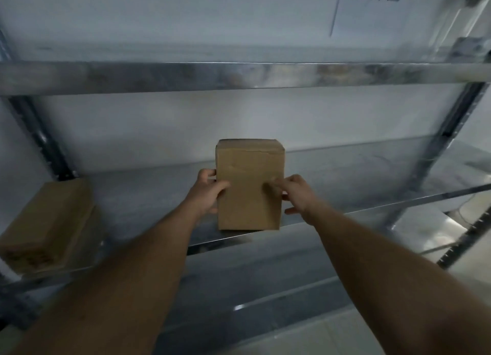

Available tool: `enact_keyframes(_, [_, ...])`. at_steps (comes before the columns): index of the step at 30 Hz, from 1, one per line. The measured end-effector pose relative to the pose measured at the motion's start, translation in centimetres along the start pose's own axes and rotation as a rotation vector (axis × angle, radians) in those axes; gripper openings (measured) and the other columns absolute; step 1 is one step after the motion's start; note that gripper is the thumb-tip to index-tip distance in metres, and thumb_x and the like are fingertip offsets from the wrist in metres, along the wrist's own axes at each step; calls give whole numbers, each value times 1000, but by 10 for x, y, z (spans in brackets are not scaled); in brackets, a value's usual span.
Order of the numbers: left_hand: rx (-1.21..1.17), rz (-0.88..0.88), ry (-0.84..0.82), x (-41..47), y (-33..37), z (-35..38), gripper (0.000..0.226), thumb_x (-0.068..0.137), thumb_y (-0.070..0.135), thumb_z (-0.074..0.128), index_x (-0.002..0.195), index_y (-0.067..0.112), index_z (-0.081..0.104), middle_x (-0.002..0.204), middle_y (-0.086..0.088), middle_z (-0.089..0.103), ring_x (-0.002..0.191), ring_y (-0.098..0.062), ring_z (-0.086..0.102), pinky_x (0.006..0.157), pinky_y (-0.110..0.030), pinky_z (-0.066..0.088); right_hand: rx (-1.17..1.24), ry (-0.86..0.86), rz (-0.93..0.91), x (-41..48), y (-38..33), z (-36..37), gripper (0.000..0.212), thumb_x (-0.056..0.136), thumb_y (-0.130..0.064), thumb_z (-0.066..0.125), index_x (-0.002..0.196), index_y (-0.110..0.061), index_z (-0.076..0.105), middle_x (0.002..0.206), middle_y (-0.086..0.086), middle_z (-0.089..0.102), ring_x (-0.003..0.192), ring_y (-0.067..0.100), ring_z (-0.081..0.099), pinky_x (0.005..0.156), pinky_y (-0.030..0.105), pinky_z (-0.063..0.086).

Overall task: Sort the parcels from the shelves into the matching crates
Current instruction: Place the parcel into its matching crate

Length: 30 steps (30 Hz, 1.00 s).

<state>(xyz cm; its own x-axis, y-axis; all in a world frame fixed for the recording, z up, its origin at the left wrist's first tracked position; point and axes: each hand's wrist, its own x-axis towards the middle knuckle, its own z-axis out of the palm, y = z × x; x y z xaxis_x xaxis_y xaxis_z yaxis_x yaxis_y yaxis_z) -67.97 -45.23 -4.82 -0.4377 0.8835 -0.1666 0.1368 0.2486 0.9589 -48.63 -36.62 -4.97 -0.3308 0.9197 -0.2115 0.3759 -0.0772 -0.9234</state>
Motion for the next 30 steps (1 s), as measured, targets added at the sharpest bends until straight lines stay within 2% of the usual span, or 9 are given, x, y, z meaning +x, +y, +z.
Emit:
enact_keyframes(4, [-45,-46,-12,-3,21,50,90,62,90,46,118,19,48,117,-3,59,104,-22,60,80,-47,57,121,58,76,-11,18,-45,78,88,-73,33,138,-13,42,132,11,52,112,29,55,78,45,52])
enact_keyframes(7, [-61,-52,4,1,30,87,119,37,104,34,123,23,51,116,-5,62,99,-25,63,68,-46,59,165,109,70,-14,29,-78,83,86,-78,27,134,-13,48,129,11,55,112,30,56,81,45,52])
enact_keyframes(11, [-11,-24,-57,-5,43,133,68,80,79,27,128,35,48,117,1,60,101,-22,61,75,-39,55,136,139,57,-12,32,-123,62,92,-66,31,121,-15,53,117,9,59,105,28,58,89,47,50])
enact_keyframes(14, [4,12,-51,-7,46,161,37,85,55,38,109,34,57,116,-2,62,101,-22,58,86,-38,45,110,147,22,-13,41,-155,40,95,-34,38,130,-16,44,114,13,59,94,25,57,92,47,48])
enact_keyframes(18, [-27,89,-1,-9,66,193,3,86,22,51,87,25,52,102,-8,58,90,-23,53,82,-36,43,120,111,-37,-19,57,-191,76,92,-6,41,153,-33,5,100,11,59,84,28,59,86,47,55])
enact_keyframes(22, [39,158,-13,-12,83,223,43,84,3,50,119,29,49,94,-7,56,76,-18,51,78,-33,44,112,49,-66,-20,73,-220,93,87,6,44,151,-38,-5,118,13,55,81,27,63,67,39,59])
enact_keyframes(24, [93,160,-67,-16,87,234,75,85,1,48,145,39,27,84,-4,51,71,-17,49,76,-34,45,85,36,-88,-20,79,-233,95,85,9,46,151,-40,-2,116,7,49,84,26,61,67,39,58])
enact_keyframes(27, [204,142,-126,-23,91,246,92,81,-8,47,147,47,16,86,-5,48,71,-20,48,65,-33,47,47,44,-128,-21,85,-249,86,82,13,48,144,-38,20,115,14,51,89,32,60,67,45,59])
enact_keyframes(30, [220,126,-126,-26,89,261,77,79,-13,45,135,39,36,94,-8,49,78,-23,52,72,-40,52,-32,46,-160,-19,89,-264,63,82,9,51,125,-32,31,109,21,56,92,36,60,73,54,58])
